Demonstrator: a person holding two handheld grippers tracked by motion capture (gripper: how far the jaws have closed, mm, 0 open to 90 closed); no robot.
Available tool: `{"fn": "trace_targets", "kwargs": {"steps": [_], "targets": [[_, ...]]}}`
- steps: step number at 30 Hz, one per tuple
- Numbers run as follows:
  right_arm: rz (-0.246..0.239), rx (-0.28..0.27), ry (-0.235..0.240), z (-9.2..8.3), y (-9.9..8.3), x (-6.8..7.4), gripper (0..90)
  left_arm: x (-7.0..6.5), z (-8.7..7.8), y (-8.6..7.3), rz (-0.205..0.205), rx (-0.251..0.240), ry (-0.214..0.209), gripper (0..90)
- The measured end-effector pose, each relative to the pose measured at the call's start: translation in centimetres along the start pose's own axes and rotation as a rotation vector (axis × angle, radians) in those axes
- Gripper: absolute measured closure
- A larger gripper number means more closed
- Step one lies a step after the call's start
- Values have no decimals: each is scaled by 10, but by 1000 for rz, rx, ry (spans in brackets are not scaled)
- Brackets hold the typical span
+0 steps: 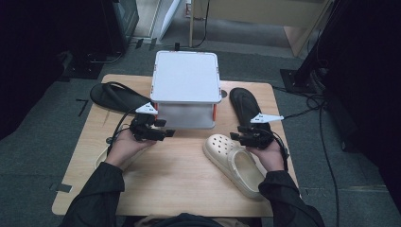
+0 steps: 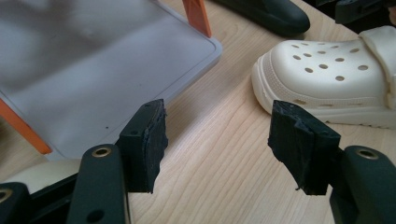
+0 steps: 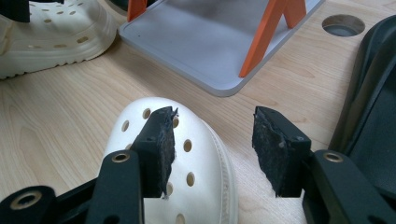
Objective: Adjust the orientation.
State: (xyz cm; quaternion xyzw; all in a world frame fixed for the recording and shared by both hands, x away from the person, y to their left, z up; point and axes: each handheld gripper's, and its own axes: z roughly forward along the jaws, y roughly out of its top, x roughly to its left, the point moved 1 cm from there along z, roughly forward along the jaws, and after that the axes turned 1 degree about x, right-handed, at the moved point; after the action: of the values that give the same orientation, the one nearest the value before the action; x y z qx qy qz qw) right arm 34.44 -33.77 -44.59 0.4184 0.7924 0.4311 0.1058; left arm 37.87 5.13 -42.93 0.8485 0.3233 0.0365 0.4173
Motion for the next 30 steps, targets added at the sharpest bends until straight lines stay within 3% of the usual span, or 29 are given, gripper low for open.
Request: {"fn": "trace_targets", "kwargs": {"steps": [12,30], "targets": [[-4,6,20,3,2,1,496,-2,-9,-2,10,-7,0,368],[-23,22,52,13,12,2,496,9,-39,-18,-31,-23,44,367]]}}
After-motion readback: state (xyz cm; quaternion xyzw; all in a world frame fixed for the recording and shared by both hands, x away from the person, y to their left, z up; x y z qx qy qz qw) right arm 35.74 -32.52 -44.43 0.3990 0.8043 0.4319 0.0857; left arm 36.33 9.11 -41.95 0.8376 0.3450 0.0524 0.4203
